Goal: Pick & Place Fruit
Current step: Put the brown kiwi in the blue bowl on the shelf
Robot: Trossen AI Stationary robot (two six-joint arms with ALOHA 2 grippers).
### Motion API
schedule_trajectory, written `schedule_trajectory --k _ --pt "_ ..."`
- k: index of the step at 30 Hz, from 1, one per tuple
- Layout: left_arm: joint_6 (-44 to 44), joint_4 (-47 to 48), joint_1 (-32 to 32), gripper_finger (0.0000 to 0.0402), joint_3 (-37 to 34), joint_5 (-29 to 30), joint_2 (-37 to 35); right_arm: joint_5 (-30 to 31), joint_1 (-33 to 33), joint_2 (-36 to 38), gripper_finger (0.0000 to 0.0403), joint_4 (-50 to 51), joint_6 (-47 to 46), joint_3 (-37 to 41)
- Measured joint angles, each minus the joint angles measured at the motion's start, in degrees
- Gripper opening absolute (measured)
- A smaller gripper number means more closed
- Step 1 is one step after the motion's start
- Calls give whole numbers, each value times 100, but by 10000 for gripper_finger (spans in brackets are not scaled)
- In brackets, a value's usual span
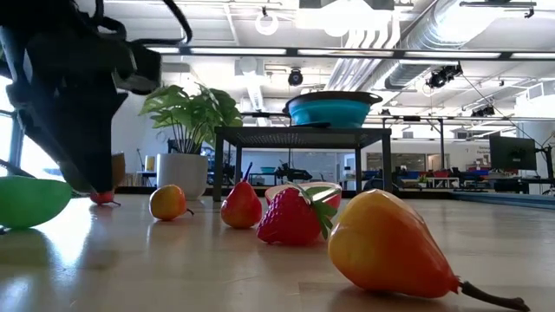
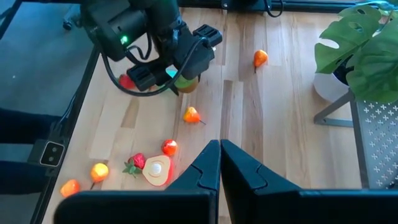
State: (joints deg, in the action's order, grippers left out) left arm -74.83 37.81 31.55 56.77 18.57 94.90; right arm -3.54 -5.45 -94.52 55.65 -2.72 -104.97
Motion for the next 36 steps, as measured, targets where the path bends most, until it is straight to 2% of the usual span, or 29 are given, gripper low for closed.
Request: schedule_trajectory --k 13,18,24,29,36 --pt "257 457 -4 241 0 136 -1013 -6 0 146 5 51 126 2" --pt "409 462 -7 241 0 287 -1632 -9 0 316 5 104 144 2" --pt "411 426 -7 241 0 571 -2524 -306 -7 645 5 74 114 2" --pt "406 -9 -7 241 0 779 -3276 -293 -7 932 5 51 299 2" --pt "782 -927 -7 241 2 1466 -4237 -71 22 1191 5 -201 747 2"
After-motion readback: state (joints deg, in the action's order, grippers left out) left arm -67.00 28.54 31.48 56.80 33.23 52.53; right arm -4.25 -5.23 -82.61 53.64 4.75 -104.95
